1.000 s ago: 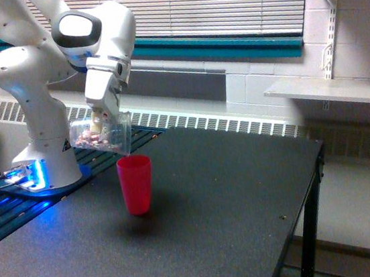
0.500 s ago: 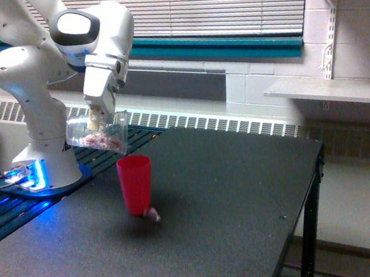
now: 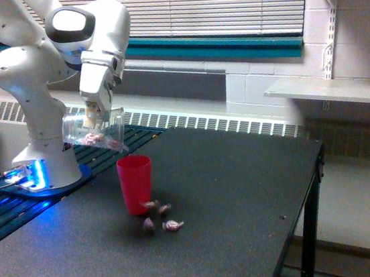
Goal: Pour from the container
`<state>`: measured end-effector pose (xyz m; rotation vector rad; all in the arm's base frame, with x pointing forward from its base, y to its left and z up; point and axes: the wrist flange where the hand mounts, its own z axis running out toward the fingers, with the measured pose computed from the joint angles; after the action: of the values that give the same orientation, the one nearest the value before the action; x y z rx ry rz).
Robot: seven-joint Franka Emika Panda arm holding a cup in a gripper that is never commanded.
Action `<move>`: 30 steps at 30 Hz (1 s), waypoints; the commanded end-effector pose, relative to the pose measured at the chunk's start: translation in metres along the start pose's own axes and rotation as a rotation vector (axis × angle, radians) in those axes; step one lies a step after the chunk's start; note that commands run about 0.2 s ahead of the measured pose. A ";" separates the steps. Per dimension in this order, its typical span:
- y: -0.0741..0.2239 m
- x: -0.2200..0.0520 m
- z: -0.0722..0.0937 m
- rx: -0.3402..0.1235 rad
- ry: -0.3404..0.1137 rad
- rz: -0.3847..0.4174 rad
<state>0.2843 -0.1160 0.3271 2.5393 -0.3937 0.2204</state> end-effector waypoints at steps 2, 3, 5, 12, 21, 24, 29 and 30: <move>-0.011 -0.012 0.005 -0.002 -0.018 -0.085; -0.012 -0.012 0.005 -0.002 -0.018 -0.089; -0.014 -0.012 0.004 0.001 -0.017 -0.096; -0.020 -0.012 0.004 0.006 -0.014 -0.130; -0.026 -0.013 0.005 0.009 -0.018 -0.182; -0.027 -0.013 0.006 0.007 -0.019 -0.194; -0.026 -0.014 0.006 0.005 -0.023 -0.210; -0.026 -0.014 0.006 0.004 -0.023 -0.213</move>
<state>0.2891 -0.1002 0.3194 2.5629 -0.2093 0.1719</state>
